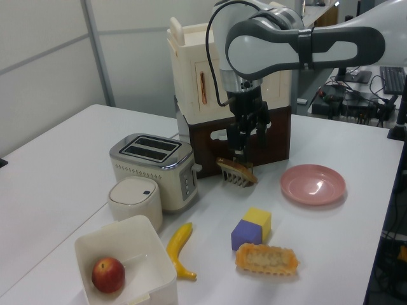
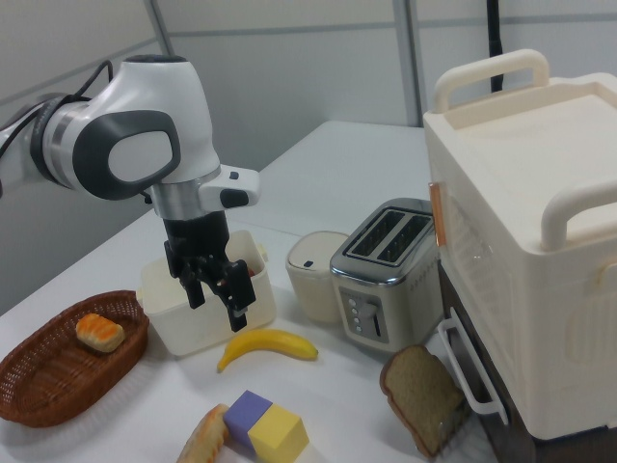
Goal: Put the purple cube on a plate
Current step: 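Move the gripper toward the purple and yellow cubes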
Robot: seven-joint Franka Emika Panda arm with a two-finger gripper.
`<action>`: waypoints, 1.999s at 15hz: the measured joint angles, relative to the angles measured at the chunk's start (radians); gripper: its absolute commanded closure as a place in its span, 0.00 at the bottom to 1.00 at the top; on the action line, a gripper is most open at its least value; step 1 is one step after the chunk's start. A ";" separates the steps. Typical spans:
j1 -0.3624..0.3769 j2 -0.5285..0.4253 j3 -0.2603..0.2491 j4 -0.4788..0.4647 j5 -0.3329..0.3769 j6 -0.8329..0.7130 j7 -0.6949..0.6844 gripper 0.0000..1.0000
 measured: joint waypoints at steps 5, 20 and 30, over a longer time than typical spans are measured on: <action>-0.004 0.006 -0.004 0.005 0.000 0.000 0.000 0.00; -0.009 0.018 -0.006 0.009 -0.002 0.000 -0.045 0.00; -0.010 0.099 -0.059 -0.019 -0.007 0.076 -0.088 0.00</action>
